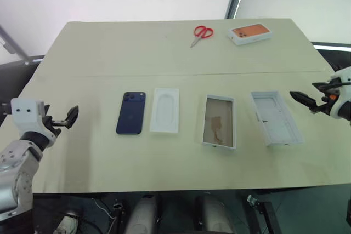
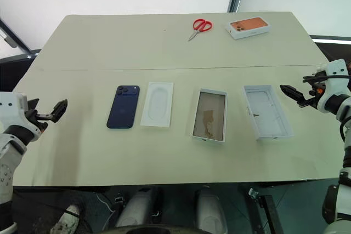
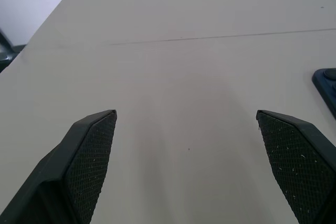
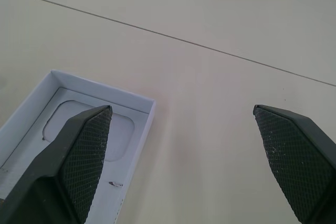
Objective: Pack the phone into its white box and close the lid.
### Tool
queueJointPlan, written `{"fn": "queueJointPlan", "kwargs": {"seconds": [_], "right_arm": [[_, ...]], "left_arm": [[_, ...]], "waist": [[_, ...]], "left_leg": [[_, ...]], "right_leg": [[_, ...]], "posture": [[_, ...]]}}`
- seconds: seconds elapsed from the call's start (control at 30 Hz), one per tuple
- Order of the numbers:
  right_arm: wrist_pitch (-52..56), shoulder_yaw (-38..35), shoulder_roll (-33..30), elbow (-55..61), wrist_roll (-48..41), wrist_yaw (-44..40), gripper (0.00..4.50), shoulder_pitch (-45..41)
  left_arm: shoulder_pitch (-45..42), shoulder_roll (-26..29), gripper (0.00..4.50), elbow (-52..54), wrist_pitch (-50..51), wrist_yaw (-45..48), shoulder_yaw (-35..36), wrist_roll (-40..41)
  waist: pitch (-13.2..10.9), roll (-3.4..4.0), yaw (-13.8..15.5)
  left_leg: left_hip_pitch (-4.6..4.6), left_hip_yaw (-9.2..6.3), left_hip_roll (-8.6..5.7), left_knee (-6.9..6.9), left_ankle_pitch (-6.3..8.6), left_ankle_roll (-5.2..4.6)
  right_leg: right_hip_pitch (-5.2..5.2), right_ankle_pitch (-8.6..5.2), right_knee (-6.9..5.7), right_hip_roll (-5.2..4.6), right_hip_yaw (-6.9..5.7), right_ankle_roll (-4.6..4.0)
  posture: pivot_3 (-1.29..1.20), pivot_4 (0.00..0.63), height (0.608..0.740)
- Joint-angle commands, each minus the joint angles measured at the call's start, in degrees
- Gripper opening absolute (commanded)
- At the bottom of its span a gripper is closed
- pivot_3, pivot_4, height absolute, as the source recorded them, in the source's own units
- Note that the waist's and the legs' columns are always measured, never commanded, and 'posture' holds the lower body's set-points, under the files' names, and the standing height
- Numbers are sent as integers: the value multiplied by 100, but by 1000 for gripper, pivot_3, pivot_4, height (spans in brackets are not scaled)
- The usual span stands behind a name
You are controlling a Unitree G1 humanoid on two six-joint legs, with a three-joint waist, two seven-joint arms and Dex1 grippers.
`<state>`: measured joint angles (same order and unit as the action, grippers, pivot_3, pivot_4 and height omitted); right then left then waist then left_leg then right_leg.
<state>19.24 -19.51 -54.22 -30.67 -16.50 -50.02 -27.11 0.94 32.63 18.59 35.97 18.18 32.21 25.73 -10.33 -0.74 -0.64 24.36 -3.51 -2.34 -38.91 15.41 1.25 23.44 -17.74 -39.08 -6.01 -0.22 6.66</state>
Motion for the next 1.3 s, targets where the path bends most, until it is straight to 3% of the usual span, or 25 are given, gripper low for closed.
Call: {"fn": "queueJointPlan", "kwargs": {"seconds": [0.03,0.4,0.57,0.73,1.07,1.3], "right_arm": [[-22,-52,-109,249,-31,-3,4500,-59],[32,131,176,805,-94,68,4500,-58],[469,289,511,1777,-278,221,4500,39],[940,370,842,2920,-478,421,4500,414],[1550,997,1006,4812,-857,357,4500,668],[1739,1331,1038,5435,-1065,259,4500,665]], "left_arm": [[-43,26,4473,185,-33,-28,7,12],[-145,-8,4473,398,150,-57,-126,117],[-321,-55,4473,416,244,14,-267,276],[-704,-239,4473,322,378,4,-916,264],[-2006,-957,4473,628,1766,-40,-2596,775],[-2585,-1893,4473,431,3330,-1154,-2297,1045]], "waist": [[0,0,0],[-1,1,7],[0,1,0],[0,2,27],[0,0,98],[0,-3,98]], "left_leg": [[0,0,0,0,0,0],[0,0,0,0,0,0],[0,-1,0,-1,0,1],[0,-3,0,-1,-1,1],[2,-2,-5,-9,-1,1],[2,-5,-2,-12,0,0]], "right_leg": [[0,0,0,0,0,0],[0,0,0,0,0,0],[0,0,-1,1,0,0],[0,0,-1,1,0,1],[-1,1,-2,3,0,1],[-1,1,-4,8,-1,2]], "posture": [[0,150,697],[0,150,697],[0,150,697],[0,150,697],[0,150,697],[0,150,697]]}}
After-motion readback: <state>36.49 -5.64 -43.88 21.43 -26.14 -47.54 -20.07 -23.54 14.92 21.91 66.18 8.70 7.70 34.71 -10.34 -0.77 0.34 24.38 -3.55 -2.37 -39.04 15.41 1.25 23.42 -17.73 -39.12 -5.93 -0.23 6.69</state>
